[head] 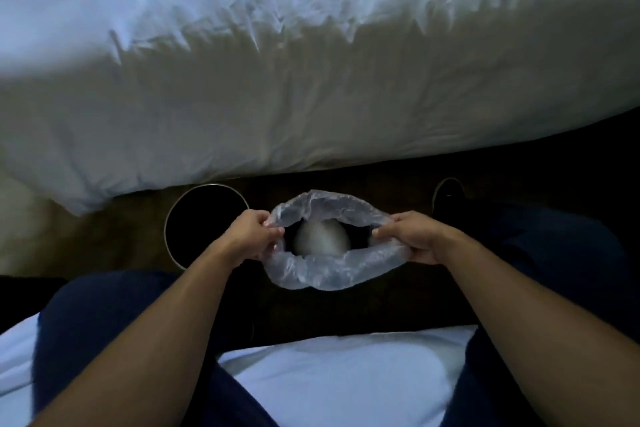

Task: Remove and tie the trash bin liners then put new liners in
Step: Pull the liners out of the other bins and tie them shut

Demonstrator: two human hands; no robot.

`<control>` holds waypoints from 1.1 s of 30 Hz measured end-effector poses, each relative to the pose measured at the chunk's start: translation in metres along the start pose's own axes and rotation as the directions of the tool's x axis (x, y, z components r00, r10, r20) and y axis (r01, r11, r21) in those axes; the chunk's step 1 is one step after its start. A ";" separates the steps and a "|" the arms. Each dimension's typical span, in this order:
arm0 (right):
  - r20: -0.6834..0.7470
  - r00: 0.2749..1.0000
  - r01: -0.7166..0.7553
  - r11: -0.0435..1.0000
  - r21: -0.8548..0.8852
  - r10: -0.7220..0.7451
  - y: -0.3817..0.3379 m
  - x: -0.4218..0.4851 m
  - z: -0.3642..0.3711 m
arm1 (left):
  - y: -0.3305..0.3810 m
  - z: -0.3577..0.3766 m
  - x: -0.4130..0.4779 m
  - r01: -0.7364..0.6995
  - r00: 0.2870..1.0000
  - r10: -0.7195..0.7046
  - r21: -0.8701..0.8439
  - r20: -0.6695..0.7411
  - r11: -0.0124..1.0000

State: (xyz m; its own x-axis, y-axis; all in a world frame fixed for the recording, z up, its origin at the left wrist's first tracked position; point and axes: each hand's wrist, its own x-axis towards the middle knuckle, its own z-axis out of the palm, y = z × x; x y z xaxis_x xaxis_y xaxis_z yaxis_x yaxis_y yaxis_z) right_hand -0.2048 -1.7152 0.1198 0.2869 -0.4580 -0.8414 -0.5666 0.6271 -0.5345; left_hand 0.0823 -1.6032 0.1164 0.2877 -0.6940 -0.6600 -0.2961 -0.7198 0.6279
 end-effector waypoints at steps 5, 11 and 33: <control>-0.182 0.974 0.157 0.980 0.118 -0.134 -0.005 -0.036 0.000 | 0.018 0.001 -0.046 -0.167 0.915 0.235 0.223 -0.327 0.960; -0.416 0.861 0.387 0.908 0.161 -0.293 -0.033 -0.072 -0.032 | 0.054 -0.062 -0.086 -0.182 0.753 0.242 0.159 -0.612 0.970; -0.106 0.599 0.715 0.470 0.518 -0.794 -0.173 -0.262 -0.074 | 0.138 -0.208 -0.230 -0.684 0.729 0.538 -0.469 -0.422 0.559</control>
State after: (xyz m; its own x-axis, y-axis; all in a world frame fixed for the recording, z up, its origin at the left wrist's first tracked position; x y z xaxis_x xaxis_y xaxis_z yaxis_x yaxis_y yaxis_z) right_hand -0.2390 -1.7499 0.4389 0.5400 -0.8387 -0.0710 0.3392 0.2940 -0.8936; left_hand 0.1651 -1.5465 0.4407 0.4352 -0.8998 0.0309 0.0652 0.0658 0.9957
